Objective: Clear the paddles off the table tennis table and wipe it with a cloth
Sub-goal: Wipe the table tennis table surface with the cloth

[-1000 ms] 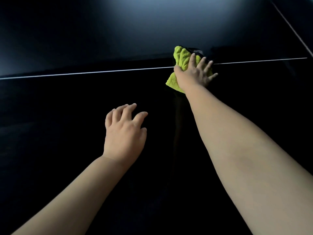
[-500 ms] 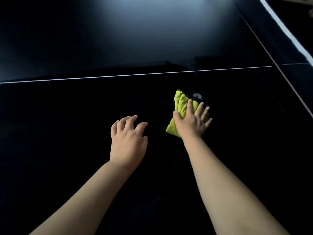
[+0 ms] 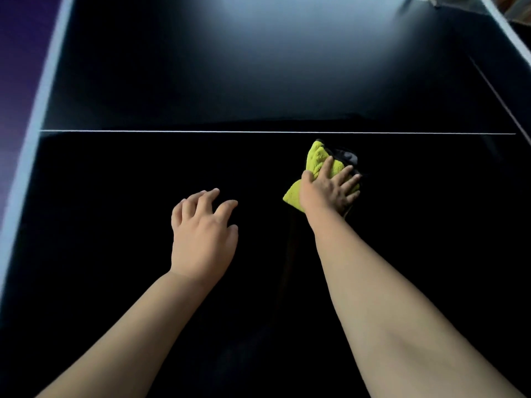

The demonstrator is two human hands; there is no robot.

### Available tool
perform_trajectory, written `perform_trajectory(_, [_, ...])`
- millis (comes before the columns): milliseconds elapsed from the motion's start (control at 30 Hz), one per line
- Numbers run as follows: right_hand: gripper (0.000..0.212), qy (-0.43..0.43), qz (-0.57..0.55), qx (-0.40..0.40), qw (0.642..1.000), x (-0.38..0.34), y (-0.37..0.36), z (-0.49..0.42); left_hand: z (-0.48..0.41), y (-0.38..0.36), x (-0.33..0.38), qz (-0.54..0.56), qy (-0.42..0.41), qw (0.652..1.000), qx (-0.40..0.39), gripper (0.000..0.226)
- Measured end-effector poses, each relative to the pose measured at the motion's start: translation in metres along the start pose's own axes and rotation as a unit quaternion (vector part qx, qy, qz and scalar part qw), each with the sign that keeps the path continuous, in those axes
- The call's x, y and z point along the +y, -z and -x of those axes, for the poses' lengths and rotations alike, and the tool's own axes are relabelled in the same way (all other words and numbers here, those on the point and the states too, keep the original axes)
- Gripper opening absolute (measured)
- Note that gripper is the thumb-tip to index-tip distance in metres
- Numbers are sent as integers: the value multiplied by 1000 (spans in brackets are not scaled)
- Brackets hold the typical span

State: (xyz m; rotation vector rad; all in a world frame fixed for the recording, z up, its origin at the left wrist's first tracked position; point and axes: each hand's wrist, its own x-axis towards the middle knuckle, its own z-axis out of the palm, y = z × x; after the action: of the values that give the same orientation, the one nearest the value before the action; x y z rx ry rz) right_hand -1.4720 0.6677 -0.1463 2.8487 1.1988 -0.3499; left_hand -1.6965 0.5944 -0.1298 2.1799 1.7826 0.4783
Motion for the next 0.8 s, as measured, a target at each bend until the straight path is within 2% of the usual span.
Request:
perform_trajectory(333, [69,100,4,9,995,-236,-40,79,14,85,-218,-19,107,992,62,41])
perform_trajectory(467, [68,199,14,14,980,-330,-61,133,31,109,-286,-26,138,988,71,41])
perform_trajectory(633, [66,343,40,-5,938,-407,-88,208,43,123,-322,-28,162,984,71,40])
perform_trajectory(733, [66,391,54,-21,919,-416,-88,209,38,121,-319,-26,164,983,74,41])
perform_trajectory(800, [63,447,70,-34,891,-410,-81,192,30,116,-305,-31,149,986,69,41])
